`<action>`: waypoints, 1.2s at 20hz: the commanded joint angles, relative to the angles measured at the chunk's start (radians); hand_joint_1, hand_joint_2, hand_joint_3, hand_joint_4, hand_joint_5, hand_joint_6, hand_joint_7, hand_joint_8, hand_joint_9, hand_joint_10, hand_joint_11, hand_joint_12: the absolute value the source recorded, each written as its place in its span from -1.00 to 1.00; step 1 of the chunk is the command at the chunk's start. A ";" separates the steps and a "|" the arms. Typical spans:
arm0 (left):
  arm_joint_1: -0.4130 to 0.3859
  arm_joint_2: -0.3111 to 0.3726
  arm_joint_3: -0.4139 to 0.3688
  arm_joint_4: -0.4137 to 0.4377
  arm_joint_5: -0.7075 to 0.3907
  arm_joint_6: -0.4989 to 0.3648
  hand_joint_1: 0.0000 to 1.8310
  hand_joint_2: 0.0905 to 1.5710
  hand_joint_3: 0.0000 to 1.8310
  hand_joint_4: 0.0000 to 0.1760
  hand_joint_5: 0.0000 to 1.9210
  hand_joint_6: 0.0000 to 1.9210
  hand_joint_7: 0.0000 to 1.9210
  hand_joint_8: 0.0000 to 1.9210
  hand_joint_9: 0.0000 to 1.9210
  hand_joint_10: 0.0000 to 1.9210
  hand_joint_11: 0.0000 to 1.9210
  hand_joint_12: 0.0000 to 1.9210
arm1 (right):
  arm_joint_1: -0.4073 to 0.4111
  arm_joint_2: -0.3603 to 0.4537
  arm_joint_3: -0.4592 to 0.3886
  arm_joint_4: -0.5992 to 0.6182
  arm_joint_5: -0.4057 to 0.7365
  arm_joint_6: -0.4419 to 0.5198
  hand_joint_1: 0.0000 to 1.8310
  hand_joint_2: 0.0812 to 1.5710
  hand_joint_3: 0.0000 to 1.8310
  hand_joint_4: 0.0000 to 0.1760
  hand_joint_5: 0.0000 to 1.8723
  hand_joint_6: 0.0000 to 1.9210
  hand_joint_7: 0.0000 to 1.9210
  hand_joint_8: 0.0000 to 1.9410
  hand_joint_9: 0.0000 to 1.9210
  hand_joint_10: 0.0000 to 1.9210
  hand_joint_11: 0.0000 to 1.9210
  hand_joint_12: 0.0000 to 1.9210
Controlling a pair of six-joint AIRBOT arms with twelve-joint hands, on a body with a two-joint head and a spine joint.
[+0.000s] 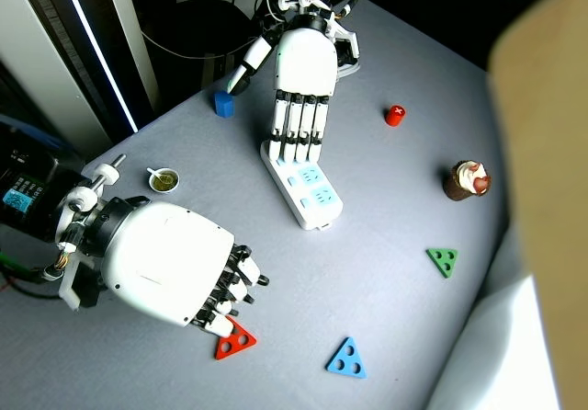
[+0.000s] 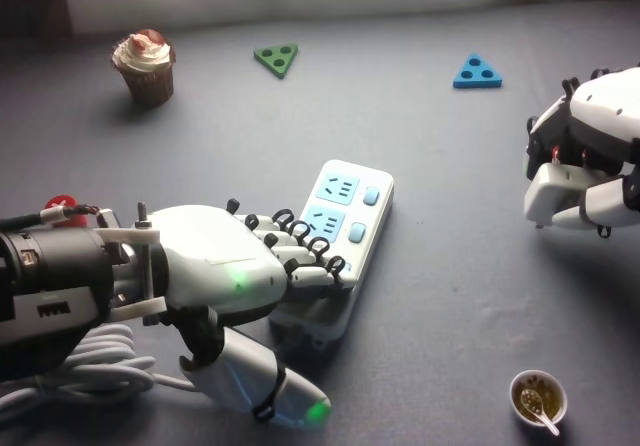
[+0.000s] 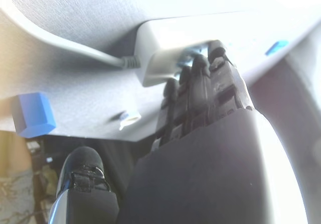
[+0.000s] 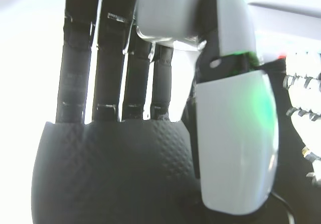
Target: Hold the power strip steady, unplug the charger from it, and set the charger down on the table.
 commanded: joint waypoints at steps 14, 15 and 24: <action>-0.010 0.001 0.001 -0.003 -0.053 -0.003 -1.00 0.32 -1.00 -1.00 -0.95 -1.00 -0.91 -1.00 -0.93 -1.00 -0.94 -0.98 | -0.004 0.019 -0.008 -0.029 0.106 0.016 0.15 0.28 -1.00 -1.00 -0.33 -1.00 -0.11 -1.00 0.02 -1.00 -0.27 -0.30; -0.010 0.001 0.000 -0.003 -0.053 -0.003 -1.00 0.32 -1.00 -1.00 -0.93 -0.99 -0.89 -0.99 -0.91 -0.99 -0.92 -0.97 | 0.001 0.020 -0.008 -0.029 0.106 0.019 0.12 0.29 -1.00 -1.00 -0.35 -1.00 -0.12 -1.00 0.02 -1.00 -0.28 -0.29; -0.059 0.023 -0.003 -0.003 -0.045 -0.004 -1.00 0.30 -1.00 -1.00 -0.93 -0.99 -0.89 -0.99 -0.91 -0.99 -0.91 -0.97 | 0.053 0.097 -0.046 -0.187 0.159 0.137 0.02 0.27 -1.00 -1.00 -0.48 -1.00 -0.21 -1.00 -0.04 -1.00 -0.34 -0.31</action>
